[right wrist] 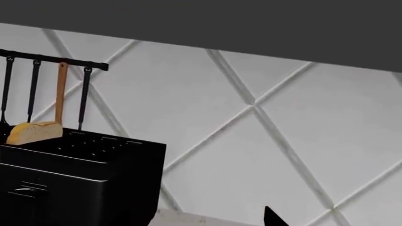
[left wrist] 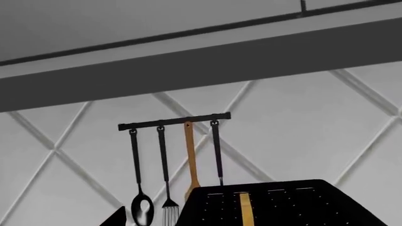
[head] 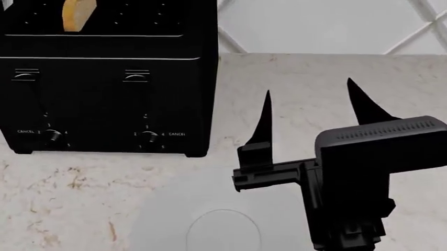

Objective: Place the toasted item on a plate.

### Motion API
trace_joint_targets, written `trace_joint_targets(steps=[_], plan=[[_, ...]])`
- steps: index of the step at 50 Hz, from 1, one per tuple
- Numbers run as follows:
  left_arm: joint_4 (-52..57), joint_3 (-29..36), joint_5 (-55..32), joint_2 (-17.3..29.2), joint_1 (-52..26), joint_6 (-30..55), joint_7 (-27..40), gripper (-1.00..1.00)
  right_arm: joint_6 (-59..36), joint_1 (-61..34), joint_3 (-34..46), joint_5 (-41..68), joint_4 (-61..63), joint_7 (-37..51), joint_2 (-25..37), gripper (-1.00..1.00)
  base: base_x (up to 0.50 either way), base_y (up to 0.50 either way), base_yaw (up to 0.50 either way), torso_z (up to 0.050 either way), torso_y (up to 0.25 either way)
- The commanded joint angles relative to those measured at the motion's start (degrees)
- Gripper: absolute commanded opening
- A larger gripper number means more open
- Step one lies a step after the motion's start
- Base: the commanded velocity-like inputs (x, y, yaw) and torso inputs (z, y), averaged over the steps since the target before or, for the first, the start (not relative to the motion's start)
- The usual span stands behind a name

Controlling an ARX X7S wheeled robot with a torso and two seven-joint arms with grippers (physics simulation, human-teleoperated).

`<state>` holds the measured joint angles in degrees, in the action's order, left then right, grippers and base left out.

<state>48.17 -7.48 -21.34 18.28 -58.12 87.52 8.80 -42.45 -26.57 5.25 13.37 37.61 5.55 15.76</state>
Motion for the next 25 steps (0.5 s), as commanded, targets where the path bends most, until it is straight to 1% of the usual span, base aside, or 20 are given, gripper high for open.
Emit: trace_joint_targets(steps=[1,3,10,25], plan=[[0.7,-2.2,-8.2,1.7,-2.1,2.4,5.0,1.00,0.4,0.7,-0.1,0.4,0.3,0.3,0.1,1.00,0.20,0.02,0.00,0.000,0.000],[0.5,-2.7,-11.7,2.3,-2.2,2.3,7.6,1.00,0.8,0.8,-0.1,0.3,-0.1,0.4,0.1,1.00,0.20,0.02,0.00,0.000,0.000],[0.2,-4.1,-19.0,3.9,-2.5,2.2,12.8,1.00,0.9,0.7,0.2,0.4,-0.2,0.6,0.1,1.00,0.20,0.02,0.00,0.000,0.000],[-1.1,-4.5,-25.5,5.2,-3.7,1.9,18.1,1.00,0.5,-0.1,0.4,1.0,-0.2,0.7,0.4,1.00,0.20,0.02,0.00,0.000,0.001]])
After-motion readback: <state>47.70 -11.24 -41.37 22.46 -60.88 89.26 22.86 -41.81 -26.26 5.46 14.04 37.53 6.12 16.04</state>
